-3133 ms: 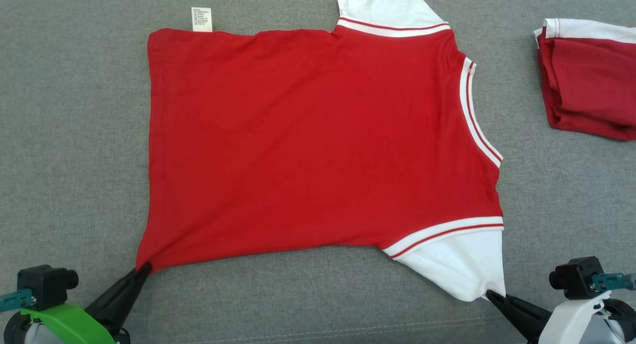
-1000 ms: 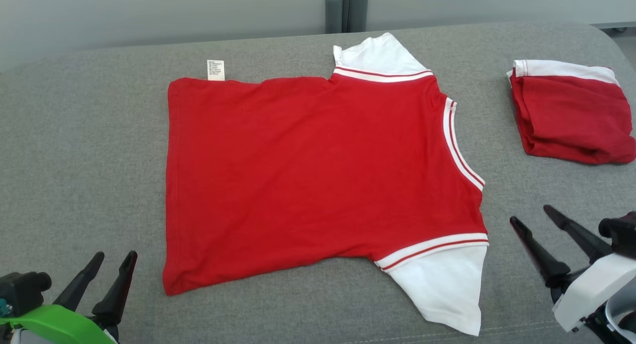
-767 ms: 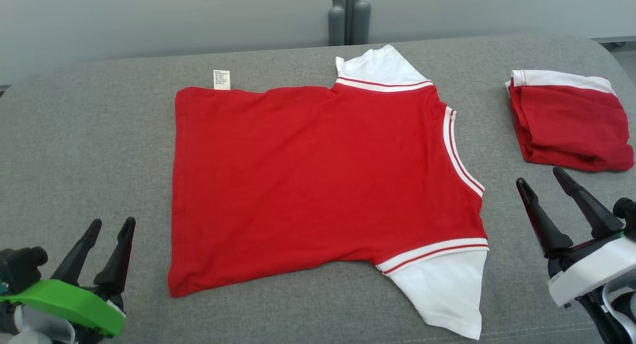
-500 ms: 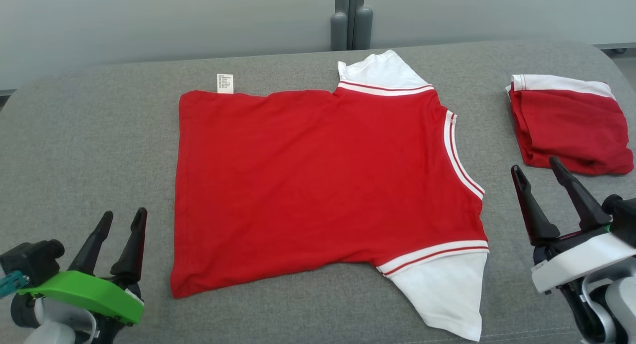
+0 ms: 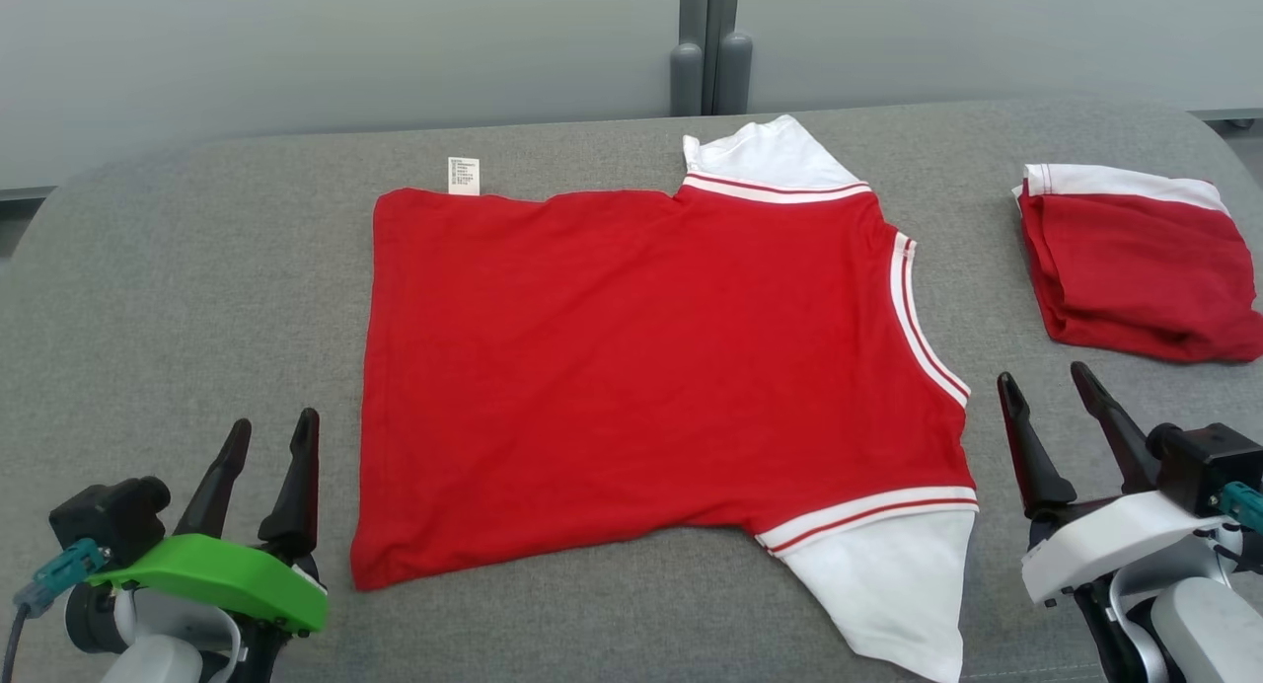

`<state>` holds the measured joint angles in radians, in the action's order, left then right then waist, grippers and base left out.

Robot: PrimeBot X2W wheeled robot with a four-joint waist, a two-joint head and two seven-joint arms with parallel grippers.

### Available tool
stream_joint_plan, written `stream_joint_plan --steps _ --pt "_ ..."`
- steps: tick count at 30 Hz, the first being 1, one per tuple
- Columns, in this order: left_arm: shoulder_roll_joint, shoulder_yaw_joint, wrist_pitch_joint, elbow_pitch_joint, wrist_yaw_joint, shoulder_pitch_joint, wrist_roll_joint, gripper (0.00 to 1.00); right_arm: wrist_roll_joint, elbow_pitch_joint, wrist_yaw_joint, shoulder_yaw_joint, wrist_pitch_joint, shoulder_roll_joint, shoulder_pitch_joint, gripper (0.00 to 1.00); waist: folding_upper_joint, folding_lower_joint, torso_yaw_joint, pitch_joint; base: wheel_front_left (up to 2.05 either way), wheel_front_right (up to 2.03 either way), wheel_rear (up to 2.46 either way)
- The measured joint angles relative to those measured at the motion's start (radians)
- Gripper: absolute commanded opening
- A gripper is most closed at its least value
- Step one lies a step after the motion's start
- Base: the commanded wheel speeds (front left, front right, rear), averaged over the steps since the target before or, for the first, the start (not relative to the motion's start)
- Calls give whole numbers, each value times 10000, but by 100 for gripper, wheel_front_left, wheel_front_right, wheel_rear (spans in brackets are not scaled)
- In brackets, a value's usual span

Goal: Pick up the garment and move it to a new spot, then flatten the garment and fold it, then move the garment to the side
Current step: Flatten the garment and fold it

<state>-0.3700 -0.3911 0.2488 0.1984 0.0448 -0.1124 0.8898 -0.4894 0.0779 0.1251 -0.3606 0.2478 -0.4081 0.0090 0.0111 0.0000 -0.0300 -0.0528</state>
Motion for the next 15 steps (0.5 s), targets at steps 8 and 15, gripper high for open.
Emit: stream_joint_plan --steps 8,15 --pt "589 130 2 146 -104 177 -512 100 330 430 0 245 27 614 43 100 0 0 75 83 0 0 0" --pt "991 268 2 207 -265 314 -880 100 706 422 0 447 27 805 43 100 0 0 90 54 0 0 0"
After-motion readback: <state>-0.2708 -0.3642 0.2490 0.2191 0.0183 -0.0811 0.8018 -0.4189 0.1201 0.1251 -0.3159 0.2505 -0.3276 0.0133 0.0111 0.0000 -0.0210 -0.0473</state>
